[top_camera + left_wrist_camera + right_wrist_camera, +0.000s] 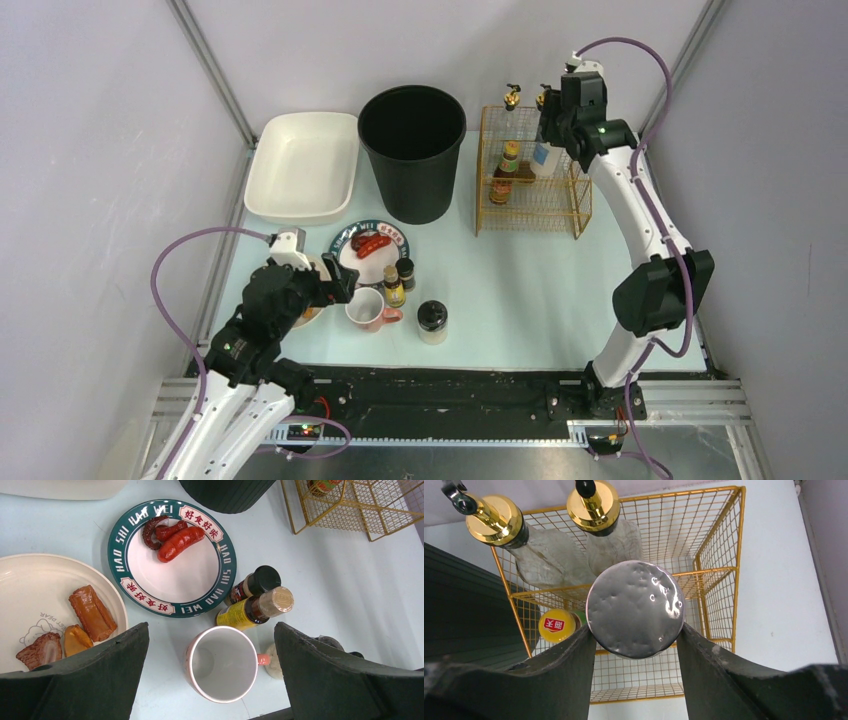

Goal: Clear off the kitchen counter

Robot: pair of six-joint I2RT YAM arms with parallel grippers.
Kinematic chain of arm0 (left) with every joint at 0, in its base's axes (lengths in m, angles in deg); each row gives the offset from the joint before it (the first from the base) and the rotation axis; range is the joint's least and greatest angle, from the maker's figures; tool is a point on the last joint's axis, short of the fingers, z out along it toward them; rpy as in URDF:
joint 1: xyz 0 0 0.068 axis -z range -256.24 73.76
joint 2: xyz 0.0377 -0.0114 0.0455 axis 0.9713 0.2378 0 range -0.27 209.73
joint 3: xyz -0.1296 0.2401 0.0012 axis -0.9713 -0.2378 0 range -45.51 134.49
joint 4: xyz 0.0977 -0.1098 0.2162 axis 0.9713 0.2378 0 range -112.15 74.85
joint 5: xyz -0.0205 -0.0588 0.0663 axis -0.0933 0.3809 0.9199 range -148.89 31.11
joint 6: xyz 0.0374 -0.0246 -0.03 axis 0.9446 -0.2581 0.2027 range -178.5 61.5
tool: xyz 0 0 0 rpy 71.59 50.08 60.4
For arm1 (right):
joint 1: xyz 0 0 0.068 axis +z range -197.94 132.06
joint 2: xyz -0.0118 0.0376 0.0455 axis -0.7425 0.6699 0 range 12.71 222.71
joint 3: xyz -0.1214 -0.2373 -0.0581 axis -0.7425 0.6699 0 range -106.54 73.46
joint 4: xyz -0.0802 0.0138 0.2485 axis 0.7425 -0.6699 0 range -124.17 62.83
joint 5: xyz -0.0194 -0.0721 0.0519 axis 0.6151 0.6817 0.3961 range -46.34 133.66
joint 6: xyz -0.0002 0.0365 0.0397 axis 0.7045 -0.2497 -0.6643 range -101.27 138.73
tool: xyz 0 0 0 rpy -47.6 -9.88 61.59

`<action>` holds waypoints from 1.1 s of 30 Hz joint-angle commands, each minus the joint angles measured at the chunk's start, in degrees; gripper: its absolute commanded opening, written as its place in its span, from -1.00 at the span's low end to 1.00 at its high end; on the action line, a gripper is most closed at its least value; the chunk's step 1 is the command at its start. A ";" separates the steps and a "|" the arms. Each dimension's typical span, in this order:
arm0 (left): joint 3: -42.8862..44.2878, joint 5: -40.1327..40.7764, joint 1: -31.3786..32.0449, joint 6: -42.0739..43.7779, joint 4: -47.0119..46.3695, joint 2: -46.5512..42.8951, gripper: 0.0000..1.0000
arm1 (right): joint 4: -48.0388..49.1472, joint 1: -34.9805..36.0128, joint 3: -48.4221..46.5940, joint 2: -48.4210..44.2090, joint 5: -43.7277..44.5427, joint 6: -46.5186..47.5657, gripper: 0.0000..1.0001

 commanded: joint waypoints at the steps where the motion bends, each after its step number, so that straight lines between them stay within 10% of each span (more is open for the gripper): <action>1: 1.47 1.15 0.32 -0.33 -0.73 0.34 0.97 | 11.73 0.38 1.34 -1.00 -0.49 1.85 -0.91; 33: 1.44 1.07 0.36 -0.45 -0.65 1.00 0.97 | 21.88 3.63 21.42 -0.16 2.82 0.48 -0.68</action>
